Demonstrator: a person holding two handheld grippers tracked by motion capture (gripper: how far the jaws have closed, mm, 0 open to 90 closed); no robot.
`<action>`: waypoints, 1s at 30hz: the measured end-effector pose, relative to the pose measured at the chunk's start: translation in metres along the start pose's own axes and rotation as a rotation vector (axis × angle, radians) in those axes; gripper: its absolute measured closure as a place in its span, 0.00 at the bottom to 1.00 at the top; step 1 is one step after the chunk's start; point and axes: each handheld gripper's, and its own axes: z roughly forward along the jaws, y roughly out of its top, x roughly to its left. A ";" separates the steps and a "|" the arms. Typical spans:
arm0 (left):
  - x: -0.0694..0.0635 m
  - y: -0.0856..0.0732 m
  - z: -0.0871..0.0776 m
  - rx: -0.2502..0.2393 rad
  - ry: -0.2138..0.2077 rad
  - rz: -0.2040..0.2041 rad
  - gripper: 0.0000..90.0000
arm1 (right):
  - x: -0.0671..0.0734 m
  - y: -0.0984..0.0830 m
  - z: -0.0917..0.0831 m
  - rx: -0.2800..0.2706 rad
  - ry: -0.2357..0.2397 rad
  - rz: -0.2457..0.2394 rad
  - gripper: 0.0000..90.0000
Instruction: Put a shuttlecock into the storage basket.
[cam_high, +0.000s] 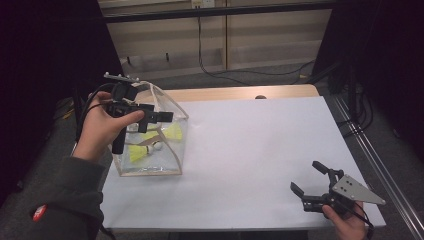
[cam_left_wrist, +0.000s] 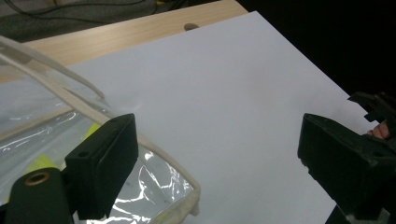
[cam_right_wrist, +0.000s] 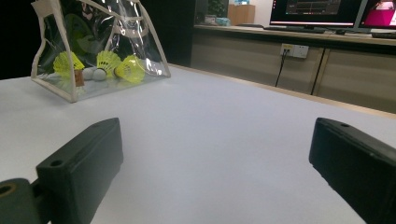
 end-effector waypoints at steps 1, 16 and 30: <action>0.000 0.000 0.000 -0.005 -0.001 0.002 0.13 | 0.000 0.000 0.000 0.000 0.000 0.000 0.03; -0.009 -0.010 0.008 -0.060 -0.064 0.082 0.05 | 0.001 0.000 0.001 0.003 0.003 0.004 0.03; -0.017 -0.023 0.017 -0.097 -0.116 0.171 0.01 | 0.000 0.000 0.000 0.001 -0.001 0.002 0.03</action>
